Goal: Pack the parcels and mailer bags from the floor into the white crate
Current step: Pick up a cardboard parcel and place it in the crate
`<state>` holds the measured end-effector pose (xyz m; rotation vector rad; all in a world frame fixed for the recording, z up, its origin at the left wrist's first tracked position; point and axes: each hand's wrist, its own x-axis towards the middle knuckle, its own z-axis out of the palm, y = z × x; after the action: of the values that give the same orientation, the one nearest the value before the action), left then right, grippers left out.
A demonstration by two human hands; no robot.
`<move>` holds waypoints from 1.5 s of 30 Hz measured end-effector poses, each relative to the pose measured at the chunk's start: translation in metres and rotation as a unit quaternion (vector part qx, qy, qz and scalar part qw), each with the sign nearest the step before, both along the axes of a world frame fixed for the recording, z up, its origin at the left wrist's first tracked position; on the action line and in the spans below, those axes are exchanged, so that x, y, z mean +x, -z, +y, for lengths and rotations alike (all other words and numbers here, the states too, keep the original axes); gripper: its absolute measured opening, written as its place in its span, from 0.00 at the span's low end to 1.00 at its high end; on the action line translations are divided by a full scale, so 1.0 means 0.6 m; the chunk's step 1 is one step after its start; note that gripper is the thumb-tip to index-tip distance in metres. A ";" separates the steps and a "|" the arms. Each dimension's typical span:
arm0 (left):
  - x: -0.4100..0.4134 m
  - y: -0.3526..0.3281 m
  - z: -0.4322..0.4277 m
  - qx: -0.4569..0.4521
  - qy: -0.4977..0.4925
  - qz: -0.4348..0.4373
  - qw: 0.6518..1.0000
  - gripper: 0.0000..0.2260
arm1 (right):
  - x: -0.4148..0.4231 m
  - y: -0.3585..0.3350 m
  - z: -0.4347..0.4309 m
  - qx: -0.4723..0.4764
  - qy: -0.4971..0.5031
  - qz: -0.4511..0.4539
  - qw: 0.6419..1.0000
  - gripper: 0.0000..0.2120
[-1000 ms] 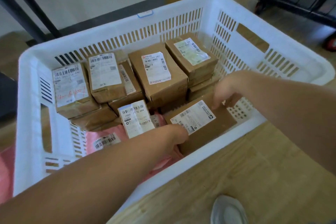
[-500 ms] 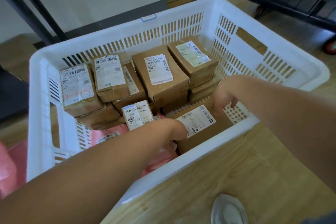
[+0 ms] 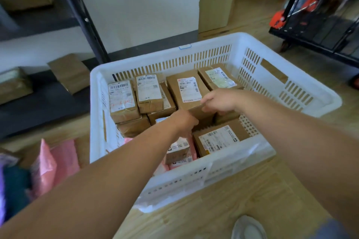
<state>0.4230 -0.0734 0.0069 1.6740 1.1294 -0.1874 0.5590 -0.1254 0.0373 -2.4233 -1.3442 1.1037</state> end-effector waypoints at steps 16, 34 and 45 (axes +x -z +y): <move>-0.437 -0.083 0.077 0.339 -0.288 -0.019 0.895 0.17 | -0.379 -0.057 0.152 0.309 0.033 0.131 0.942 0.18; -0.822 0.050 0.131 0.259 -0.531 0.074 0.803 0.20 | -0.707 0.055 0.202 0.159 -0.084 0.161 0.970 0.12; -0.885 0.160 0.285 0.208 -0.639 0.026 0.740 0.15 | -0.834 0.137 0.394 0.126 -0.150 0.075 0.978 0.16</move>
<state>-0.1077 0.0976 -0.0890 0.8690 2.2165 0.9622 0.0587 0.1110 -0.0452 -1.9642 -1.7203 1.0774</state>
